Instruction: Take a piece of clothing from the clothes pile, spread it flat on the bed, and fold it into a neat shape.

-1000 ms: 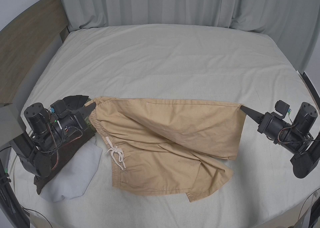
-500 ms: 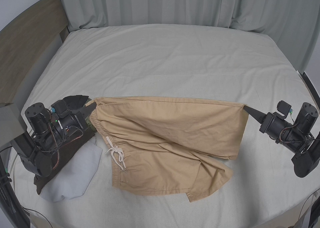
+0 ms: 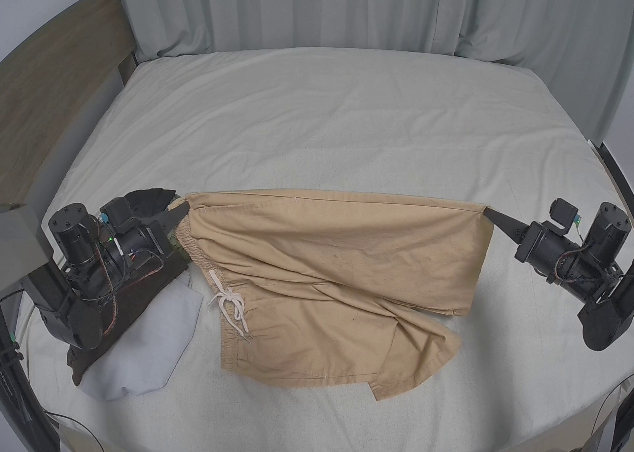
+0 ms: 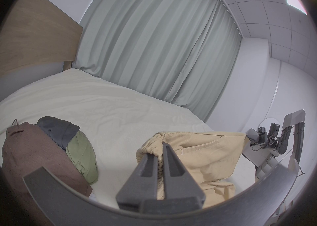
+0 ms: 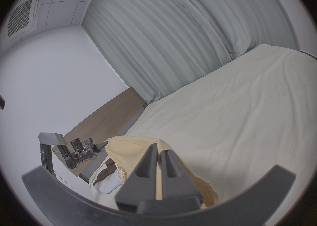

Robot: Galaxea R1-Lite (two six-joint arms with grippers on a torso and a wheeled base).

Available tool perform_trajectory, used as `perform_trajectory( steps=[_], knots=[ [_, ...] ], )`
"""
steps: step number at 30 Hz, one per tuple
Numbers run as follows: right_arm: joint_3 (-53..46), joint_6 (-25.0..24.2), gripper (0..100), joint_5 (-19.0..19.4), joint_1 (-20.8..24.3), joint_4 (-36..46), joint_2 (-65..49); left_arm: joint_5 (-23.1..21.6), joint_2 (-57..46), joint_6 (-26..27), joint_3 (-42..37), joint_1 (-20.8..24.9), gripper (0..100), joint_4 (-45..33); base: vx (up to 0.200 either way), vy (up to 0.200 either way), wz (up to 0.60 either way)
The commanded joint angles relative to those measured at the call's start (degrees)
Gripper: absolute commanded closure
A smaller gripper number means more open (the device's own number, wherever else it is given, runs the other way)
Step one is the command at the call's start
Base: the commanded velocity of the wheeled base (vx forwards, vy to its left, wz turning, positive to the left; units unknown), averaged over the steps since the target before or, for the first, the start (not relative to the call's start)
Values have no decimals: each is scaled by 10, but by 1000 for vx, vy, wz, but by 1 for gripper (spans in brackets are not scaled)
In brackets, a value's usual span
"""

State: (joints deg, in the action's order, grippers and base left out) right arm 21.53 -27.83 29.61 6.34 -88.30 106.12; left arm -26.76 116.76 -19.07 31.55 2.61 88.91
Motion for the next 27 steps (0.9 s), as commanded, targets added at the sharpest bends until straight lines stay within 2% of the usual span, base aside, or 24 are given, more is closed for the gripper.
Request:
perform_trajectory(
  steps=[1, 6, 16, 27],
  knots=[
    [0, 1, 100, 0, 3, 0, 1, 0, 1, 0, -1, -2, 100, 0, 0, 0, 0],
    [14, 1, 100, -2, 16, 0, 7, 1, 0, -1, -4, -1, 100, 1, 0, 0, 0],
    [54, 1, 100, -1, 13, 0, 34, 3, 28, -4, 6, 4, 100, 1, 0, 0, 0],
    [126, 1, 100, -3, 10, 0, 89, 12, 51, -6, 47, 8, 100, 0, 0, 0, 0]
  ],
)
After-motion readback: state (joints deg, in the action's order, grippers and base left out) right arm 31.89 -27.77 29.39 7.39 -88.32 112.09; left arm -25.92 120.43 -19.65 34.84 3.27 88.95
